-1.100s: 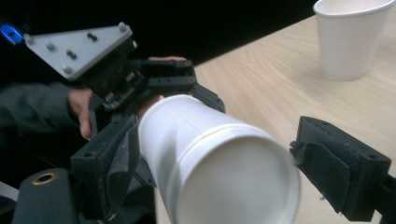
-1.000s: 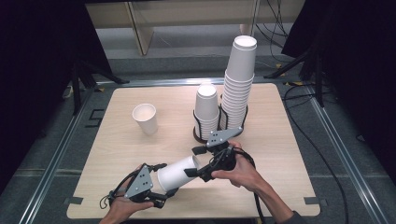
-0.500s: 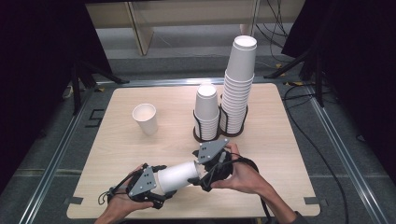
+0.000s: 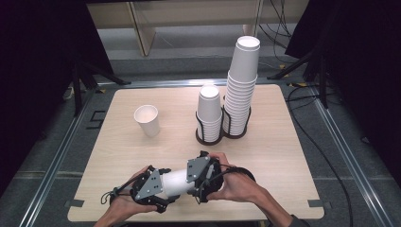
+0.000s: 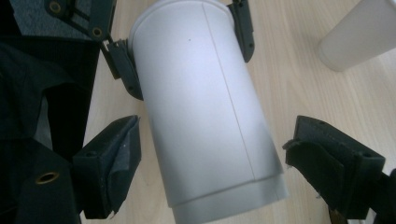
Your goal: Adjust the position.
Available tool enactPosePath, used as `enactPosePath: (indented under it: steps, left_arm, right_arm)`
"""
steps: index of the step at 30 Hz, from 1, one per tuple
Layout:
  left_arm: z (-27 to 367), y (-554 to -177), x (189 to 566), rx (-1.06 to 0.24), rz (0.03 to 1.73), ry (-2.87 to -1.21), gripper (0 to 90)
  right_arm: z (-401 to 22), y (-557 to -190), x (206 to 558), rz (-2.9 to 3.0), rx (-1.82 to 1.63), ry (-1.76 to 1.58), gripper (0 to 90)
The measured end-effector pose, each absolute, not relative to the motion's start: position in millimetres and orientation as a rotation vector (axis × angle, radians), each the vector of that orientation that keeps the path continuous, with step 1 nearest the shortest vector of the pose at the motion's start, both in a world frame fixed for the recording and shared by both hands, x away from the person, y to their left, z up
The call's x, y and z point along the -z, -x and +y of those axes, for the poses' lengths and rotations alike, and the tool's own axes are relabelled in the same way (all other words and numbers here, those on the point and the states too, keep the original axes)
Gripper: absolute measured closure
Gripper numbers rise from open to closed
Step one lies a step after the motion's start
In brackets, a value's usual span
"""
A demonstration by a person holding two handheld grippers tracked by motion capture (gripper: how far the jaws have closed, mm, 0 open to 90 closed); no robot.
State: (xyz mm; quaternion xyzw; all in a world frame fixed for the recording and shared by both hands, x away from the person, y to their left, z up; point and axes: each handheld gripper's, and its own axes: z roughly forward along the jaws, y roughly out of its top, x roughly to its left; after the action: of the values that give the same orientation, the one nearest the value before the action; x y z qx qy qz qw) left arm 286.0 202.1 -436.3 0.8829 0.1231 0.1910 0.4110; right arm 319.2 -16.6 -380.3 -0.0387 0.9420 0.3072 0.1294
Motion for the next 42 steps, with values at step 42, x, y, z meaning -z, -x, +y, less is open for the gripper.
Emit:
enactPosePath:
  steps: [42]
  left_arm:
    - [194.9, -279.1, 433.6, -0.464, 0.219, -2.251, 15.7]
  right_arm:
    - [11.0, -322.5, 410.5, 2.763, -0.672, 0.408, 23.8]
